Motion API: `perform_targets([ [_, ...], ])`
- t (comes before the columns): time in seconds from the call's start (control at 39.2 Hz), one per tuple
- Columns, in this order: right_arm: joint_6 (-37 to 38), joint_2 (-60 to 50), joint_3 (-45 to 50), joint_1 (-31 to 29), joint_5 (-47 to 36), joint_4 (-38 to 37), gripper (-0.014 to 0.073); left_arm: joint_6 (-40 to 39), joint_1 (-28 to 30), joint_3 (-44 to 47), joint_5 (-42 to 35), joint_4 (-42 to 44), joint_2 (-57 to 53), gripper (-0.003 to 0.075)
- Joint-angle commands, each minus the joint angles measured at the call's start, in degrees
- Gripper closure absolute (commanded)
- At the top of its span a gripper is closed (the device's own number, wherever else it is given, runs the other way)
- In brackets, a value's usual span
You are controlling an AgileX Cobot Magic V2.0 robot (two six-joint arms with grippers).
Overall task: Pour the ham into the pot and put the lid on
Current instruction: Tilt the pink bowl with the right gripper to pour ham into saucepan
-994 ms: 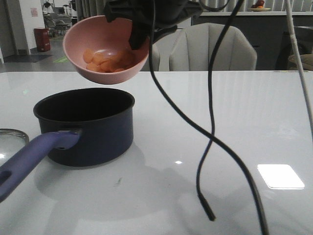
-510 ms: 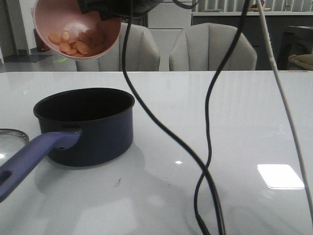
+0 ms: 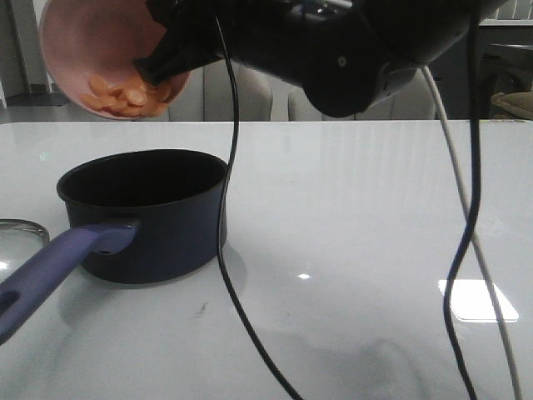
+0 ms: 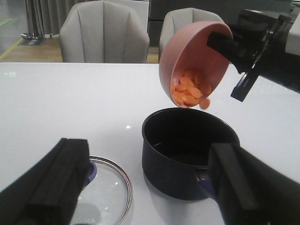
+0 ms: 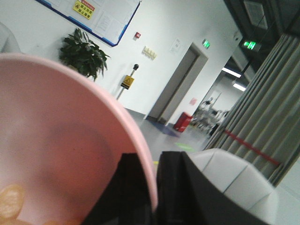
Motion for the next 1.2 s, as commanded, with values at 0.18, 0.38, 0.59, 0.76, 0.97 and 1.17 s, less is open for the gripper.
perform_targets([
  [0.18, -12.37, -1.48, -1.24, 0.24, -11.96, 0.08, 0.0456, -0.07, -0.43, -1.62, -4.63, -0.04, 1.04, 0.0157],
  [0.38, -19.13, -1.61, -1.24, 0.65, -17.31, -0.82, 0.0456, -0.07, -0.43, -1.62, -4.63, -0.04, 1.04, 0.0157],
  [0.59, -24.68, -1.55, -1.24, 0.65, -17.26, -4.88, 0.0456, -0.07, -0.43, -1.62, -4.63, -0.04, 1.04, 0.0157],
  [0.76, -17.53, -1.55, -1.24, 0.65, -16.57, -2.23, 0.0456, -0.07, -0.43, -1.62, -4.63, -0.04, 1.04, 0.0157],
  [0.97, 12.55, -3.45, -1.24, 0.65, -9.01, 11.50, 0.0456, -0.07, -0.43, -1.62, -4.63, -0.04, 1.04, 0.0157],
  [1.17, 19.13, -10.53, -1.42, 0.53, 16.66, 13.42, 0.0456, -0.07, -0.43, -1.62, -4.63, -0.04, 1.04, 0.0157],
])
